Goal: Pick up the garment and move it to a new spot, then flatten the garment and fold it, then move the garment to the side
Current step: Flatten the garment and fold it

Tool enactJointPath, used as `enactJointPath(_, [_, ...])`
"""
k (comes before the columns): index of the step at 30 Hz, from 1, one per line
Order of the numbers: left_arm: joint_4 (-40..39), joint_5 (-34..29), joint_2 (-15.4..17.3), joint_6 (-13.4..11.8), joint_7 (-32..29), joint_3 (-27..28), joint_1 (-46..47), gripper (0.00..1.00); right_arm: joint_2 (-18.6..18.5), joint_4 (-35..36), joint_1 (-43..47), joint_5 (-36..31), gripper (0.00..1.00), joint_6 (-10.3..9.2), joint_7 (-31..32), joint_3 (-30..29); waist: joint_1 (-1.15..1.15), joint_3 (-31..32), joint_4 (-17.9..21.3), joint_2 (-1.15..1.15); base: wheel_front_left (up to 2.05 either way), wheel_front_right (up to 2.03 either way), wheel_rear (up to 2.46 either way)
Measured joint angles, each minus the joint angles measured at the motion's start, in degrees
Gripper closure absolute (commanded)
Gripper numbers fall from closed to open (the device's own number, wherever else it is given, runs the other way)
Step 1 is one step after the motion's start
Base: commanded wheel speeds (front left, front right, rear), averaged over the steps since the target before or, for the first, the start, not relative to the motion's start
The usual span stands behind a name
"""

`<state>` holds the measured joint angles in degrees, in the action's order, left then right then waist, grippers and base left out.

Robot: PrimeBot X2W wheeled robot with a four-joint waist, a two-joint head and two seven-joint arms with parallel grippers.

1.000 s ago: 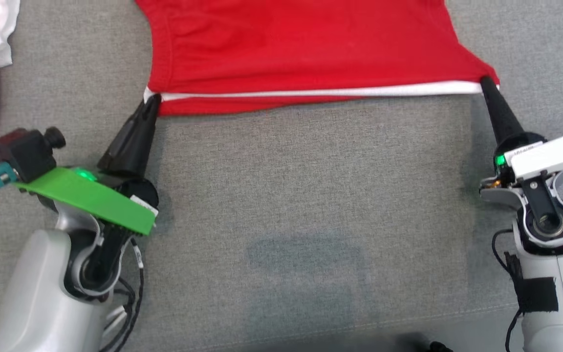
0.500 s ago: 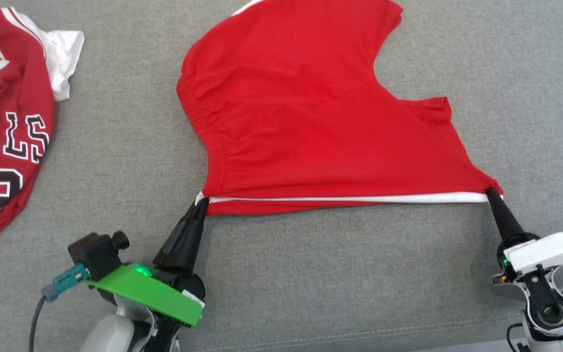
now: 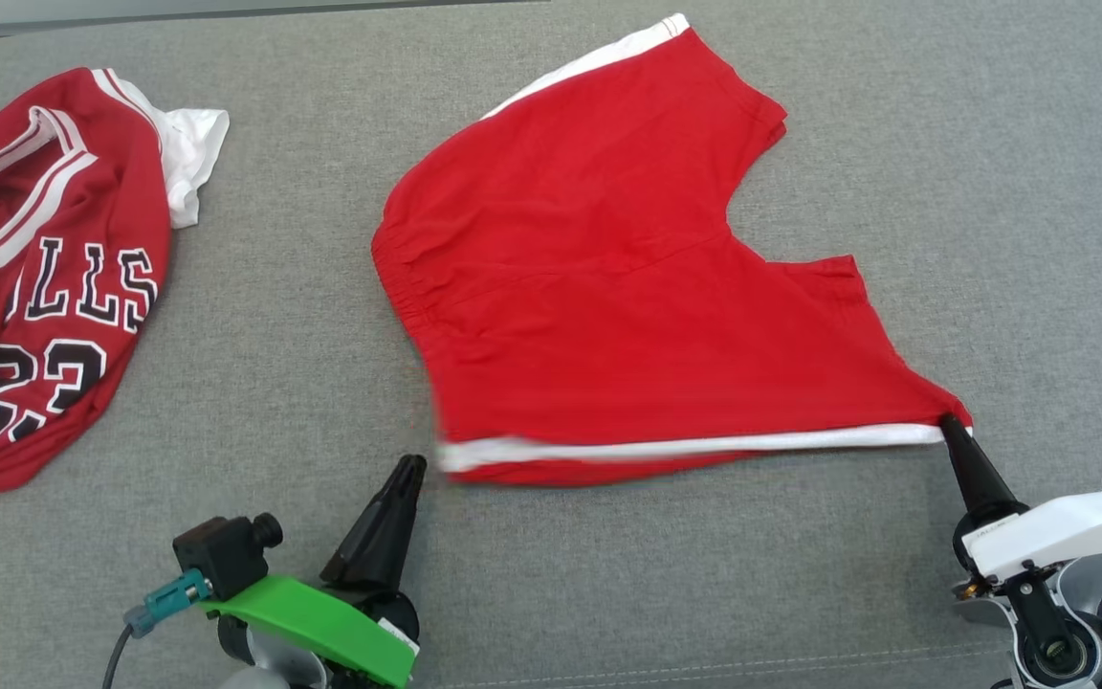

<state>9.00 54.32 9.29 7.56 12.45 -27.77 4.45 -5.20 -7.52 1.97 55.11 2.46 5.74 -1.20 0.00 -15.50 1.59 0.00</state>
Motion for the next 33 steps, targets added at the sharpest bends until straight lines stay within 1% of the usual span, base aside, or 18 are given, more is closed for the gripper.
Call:
enactJointPath(2, [0.6, 0.0, -0.1, 0.0, 0.2, -0.7, 0.0, 0.73, -0.2, 0.1, 0.6, -0.5, 1.00, -0.01, -0.2, 0.1, 0.00, 0.2, -0.2, 0.00, 0.00, 0.00, 0.00])
enactJointPath(5, [1.6, 0.0, 0.7, 0.0, 0.3, -1.7, 0.1, 0.70, -0.5, 0.2, 1.2, -1.3, 1.00, 0.00, -0.3, 0.3, 0.00, 0.3, -0.1, 0.00, 0.00, 0.00, 0.00])
enactJointPath(7, [1.8, 0.0, 0.8, 0.0, 0.7, -1.8, 0.1, 0.64, -0.8, 0.3, 1.2, -2.5, 1.00, 0.02, -0.3, 1.4, 0.00, 0.2, 0.1, 0.00, 0.00, 0.00, 0.00])
enactJointPath(8, [2.0, 0.0, 0.9, 0.0, 0.8, -1.8, 0.2, 0.63, -0.8, 0.2, 1.2, -3.1, 0.91, 0.03, -0.5, 1.8, 0.00, 0.2, 0.3, 0.00, 0.00, 0.00, 0.00])
enactJointPath(9, [2.2, 0.0, 1.0, 0.0, 0.8, -2.0, 0.3, 0.63, -1.0, 0.1, 1.1, -3.8, 0.66, 0.05, -0.8, 2.2, 0.00, 0.1, 0.5, 0.00, 0.00, 0.00, 0.00])
enactJointPath(10, [2.5, 0.0, 1.1, 0.0, 0.8, -2.0, 0.3, 0.62, -1.4, 0.0, 1.1, -4.7, 0.54, 0.07, -1.1, 2.5, 0.00, 0.1, 0.8, 0.00, 0.00, 0.00, 0.00])
enactJointPath(11, [2.8, 0.0, 1.1, 0.0, 0.8, -2.0, 0.3, 0.62, -1.8, -0.1, 1.0, -5.5, 0.16, 0.05, -1.2, 2.7, 0.00, 0.1, 1.0, 0.00, 0.00, 0.00, 0.00])
enactJointPath(12, [3.1, 0.0, 1.3, 0.0, 0.8, -2.1, 0.3, 0.62, -2.1, -0.4, 0.8, -6.1, 0.00, 0.05, -1.3, 2.9, 0.00, 0.0, 1.2, 0.00, 0.00, 0.00, 0.00])
enactJointPath(16, [3.6, 0.0, 1.6, 0.0, 1.3, -3.1, 0.7, 0.60, -2.4, -1.6, 0.7, -7.9, 0.00, 0.05, -2.3, 3.6, 0.00, 0.0, 2.0, 0.00, 0.00, 0.00, 0.00])
enactJointPath(19, [3.6, 0.0, 1.7, 0.0, 1.3, -3.8, 0.9, 0.56, -2.6, -1.9, 0.6, -9.0, 0.00, 0.04, -3.1, 3.6, 0.00, 0.1, 2.2, 0.00, 0.00, 0.00, 0.00])
enactJointPath(21, [3.8, 0.0, 2.4, 0.0, 1.3, -3.8, 0.9, 0.55, -2.8, -2.3, 0.2, -9.5, 0.00, 0.04, -3.7, 3.6, 0.00, 0.3, 2.2, 0.00, 0.00, 0.00, 0.00])
enactJointPath(23, [4.3, 0.0, 3.0, 0.0, 1.5, -3.7, 0.9, 0.54, -3.5, -2.6, 0.1, -10.6, 0.00, 0.05, -4.5, 3.6, 0.00, 0.6, 2.1, 0.00, 0.00, 0.00, 0.00])
enactJointPath(24, [4.5, -0.1, 3.2, 0.0, 1.5, -3.6, 0.9, 0.51, -4.1, -2.8, 0.1, -11.3, 0.00, 0.05, -5.0, 3.6, 0.00, 0.8, 2.1, 0.00, 0.00, 0.00, 0.00])
enactJointPath(28, [4.8, -1.3, 4.2, 0.0, 1.8, -1.5, 0.8, 0.18, -6.8, -2.9, 0.7, -16.0, 0.00, 0.56, -7.8, 4.2, 0.00, 2.0, 1.8, 0.00, 0.00, 0.00, 0.00])
enactJointPath(31, [4.8, -2.2, 4.6, 0.0, 1.9, 1.5, 0.2, 0.00, -9.1, -2.6, 1.3, -20.5, 0.00, 0.52, -10.6, 4.5, 0.00, 3.0, 1.6, 0.00, 0.00, 0.00, 0.00])
enactJointPath(33, [4.3, -2.4, 4.6, 0.0, 1.9, 4.4, -0.3, 0.00, -10.8, -2.2, 1.3, -24.1, 0.00, 0.46, -12.6, 5.1, 0.00, 3.7, 1.5, 0.00, 0.00, 0.00, 0.00])
